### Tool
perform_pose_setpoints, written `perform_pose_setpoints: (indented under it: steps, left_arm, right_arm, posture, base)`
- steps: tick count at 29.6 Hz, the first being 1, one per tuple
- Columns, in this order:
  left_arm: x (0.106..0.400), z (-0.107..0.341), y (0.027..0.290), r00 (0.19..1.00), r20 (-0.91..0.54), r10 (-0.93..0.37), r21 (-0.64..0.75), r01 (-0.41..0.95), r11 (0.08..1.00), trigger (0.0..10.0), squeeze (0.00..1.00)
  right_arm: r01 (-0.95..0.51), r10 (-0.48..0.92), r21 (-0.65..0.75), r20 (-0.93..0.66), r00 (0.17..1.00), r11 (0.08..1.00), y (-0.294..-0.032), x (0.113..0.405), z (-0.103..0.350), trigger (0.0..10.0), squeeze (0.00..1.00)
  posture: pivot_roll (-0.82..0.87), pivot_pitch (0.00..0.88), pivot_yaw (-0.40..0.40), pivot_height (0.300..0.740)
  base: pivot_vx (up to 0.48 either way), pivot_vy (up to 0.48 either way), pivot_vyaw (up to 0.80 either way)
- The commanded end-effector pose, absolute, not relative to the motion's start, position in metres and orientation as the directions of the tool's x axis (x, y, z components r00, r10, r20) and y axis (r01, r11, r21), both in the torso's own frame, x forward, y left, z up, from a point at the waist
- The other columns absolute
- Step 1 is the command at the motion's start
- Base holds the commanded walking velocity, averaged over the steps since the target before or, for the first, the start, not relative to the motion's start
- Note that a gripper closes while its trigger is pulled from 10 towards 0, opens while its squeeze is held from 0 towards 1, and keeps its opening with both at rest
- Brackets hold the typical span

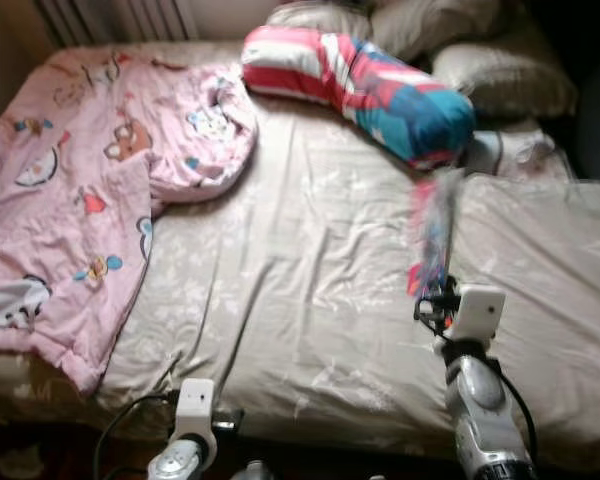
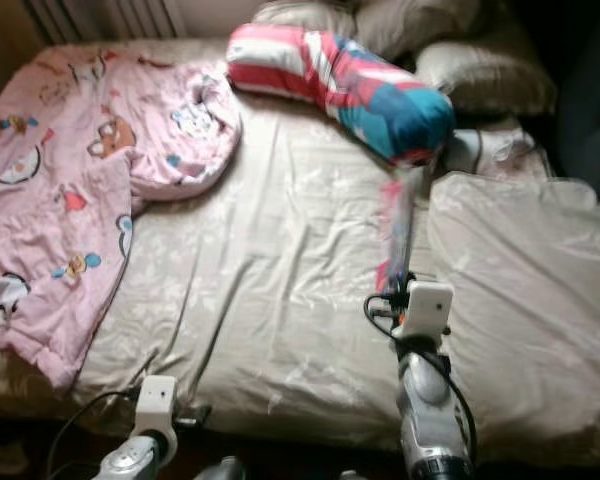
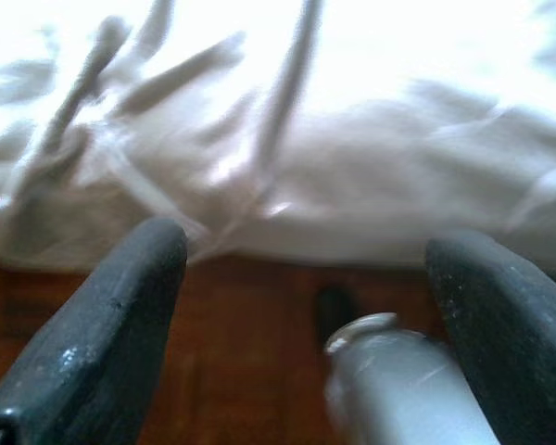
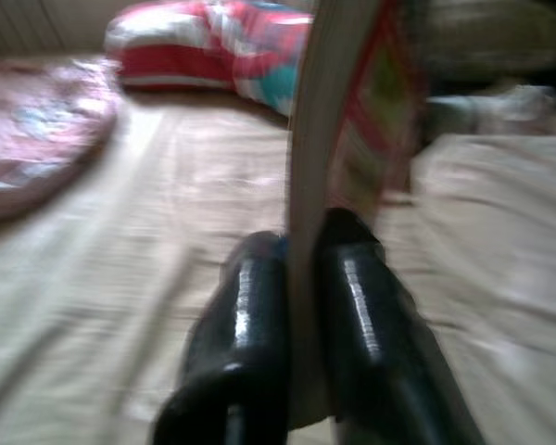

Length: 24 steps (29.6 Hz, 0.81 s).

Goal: Clean up the room

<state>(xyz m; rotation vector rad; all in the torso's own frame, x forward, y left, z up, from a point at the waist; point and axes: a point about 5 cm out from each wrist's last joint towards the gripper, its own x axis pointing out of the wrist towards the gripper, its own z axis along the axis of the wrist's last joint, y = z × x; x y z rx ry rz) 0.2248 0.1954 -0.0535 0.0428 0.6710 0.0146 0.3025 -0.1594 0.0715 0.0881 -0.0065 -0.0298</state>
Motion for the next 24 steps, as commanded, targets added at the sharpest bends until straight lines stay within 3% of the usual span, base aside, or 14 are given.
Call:
perform_pose_setpoints:
  steps: [1, 24]
  left_arm:
    - [0.2221, -0.0561, 0.1922, 0.774, -0.633, 0.023, 0.039, 0.002, 0.999, 10.0, 0.00]
    - [0.2218, -0.0565, 0.1931, 0.769, -0.639, 0.024, 0.043, 0.005, 0.999, 10.0, 0.00]
  right_arm:
    - [0.020, -0.022, 0.068, 0.022, 1.000, 0.997, -0.1630, 0.3021, 0.0740, 10.0, 0.00]
    - [-0.005, 0.005, 0.056, -0.011, 1.000, 0.998, -0.1616, 0.3002, 0.0678, 10.0, 0.00]
  posture:
    - [-0.06, 0.206, 0.056, 0.740]
    - [-0.06, 0.207, 0.059, 0.740]
  base:
    - [0.000, 0.000, 0.00]
    - [0.000, 0.000, 0.00]
